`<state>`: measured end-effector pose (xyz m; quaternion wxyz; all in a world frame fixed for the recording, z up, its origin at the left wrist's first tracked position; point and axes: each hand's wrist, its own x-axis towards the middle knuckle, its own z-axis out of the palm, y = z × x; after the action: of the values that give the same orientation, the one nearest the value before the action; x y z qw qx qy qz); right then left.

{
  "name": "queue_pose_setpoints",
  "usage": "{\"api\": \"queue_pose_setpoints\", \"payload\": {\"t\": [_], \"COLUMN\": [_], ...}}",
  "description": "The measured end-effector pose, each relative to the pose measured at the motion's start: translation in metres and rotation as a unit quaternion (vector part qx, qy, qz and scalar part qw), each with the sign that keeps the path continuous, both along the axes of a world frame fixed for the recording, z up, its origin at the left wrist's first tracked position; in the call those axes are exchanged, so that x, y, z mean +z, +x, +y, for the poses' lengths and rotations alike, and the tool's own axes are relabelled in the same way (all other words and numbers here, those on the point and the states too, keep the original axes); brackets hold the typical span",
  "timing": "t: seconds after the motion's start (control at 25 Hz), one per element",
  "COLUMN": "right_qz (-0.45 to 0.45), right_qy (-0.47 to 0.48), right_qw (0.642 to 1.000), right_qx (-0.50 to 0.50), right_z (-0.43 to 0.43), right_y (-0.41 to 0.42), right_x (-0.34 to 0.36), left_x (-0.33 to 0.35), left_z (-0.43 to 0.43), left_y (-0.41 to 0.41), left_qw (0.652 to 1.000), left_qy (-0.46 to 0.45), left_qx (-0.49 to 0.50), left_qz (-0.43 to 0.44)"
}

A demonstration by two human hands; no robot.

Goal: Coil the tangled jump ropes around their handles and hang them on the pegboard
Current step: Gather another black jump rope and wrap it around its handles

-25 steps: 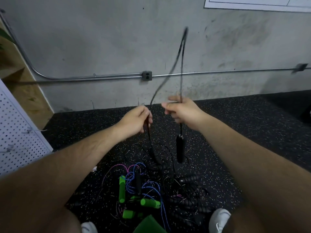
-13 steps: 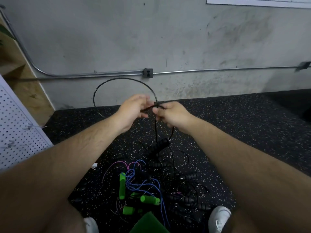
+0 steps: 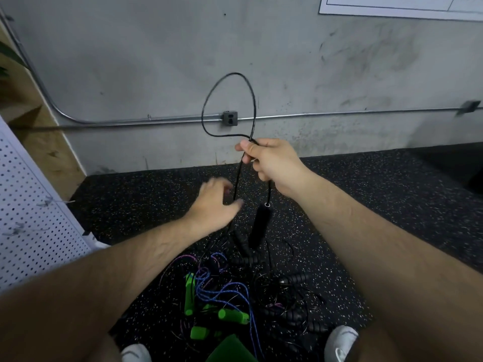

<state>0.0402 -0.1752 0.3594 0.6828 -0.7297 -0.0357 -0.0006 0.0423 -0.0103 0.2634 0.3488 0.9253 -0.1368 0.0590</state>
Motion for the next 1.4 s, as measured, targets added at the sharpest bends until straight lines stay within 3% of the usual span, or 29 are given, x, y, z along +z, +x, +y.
{"api": "queue_pose_setpoints", "payload": {"t": [0.12, 0.24, 0.32, 0.56, 0.8, 0.88, 0.96, 1.12, 1.2, 1.32, 1.4], "right_qz": [0.002, -0.001, 0.003, 0.089, 0.049, 0.039, 0.029, 0.063, 0.092, 0.118, 0.119], "right_qy": [0.017, 0.039, 0.011, -0.235, -0.218, -0.212, -0.165, -0.092, -0.060, -0.047, -0.051], "right_qw": [1.000, 0.999, 1.000, 0.967, 0.973, 0.976, 0.986, 0.992, 0.991, 0.989, 0.989], "right_qx": [0.004, -0.010, -0.011, 0.051, 0.066, 0.043, 0.008, -0.050, -0.071, -0.078, -0.072], "right_z": [-0.003, -0.011, -0.020, -0.022, 0.000, 0.007, 0.013, 0.024, 0.028, 0.033, 0.036], "right_y": [0.000, 0.001, 0.002, -0.003, 0.004, 0.005, 0.006, 0.005, 0.007, 0.010, 0.011], "right_x": [0.004, 0.003, 0.000, -0.033, -0.052, -0.051, -0.048, -0.040, -0.041, -0.043, -0.044], "left_x": [-0.013, -0.004, 0.010, 0.061, 0.075, 0.073, 0.064, 0.044, 0.041, 0.039, 0.041], "left_z": [0.004, 0.004, 0.001, -0.008, -0.006, 0.000, 0.007, 0.018, 0.018, 0.016, 0.020], "left_y": [0.006, 0.009, 0.008, 0.005, 0.006, 0.007, 0.003, -0.009, -0.009, -0.004, -0.001], "left_qw": [0.988, 0.988, 0.989, 0.969, 0.953, 0.970, 0.991, 0.996, 0.995, 0.999, 0.998], "left_qy": [0.074, 0.006, -0.056, -0.240, -0.299, -0.242, -0.122, 0.024, 0.040, -0.010, -0.003], "left_qx": [-0.063, -0.060, -0.044, -0.050, -0.044, 0.005, 0.039, -0.005, 0.003, 0.028, 0.057], "left_qz": [0.124, 0.141, 0.133, 0.021, 0.010, 0.032, 0.040, -0.087, -0.087, 0.026, 0.027]}}
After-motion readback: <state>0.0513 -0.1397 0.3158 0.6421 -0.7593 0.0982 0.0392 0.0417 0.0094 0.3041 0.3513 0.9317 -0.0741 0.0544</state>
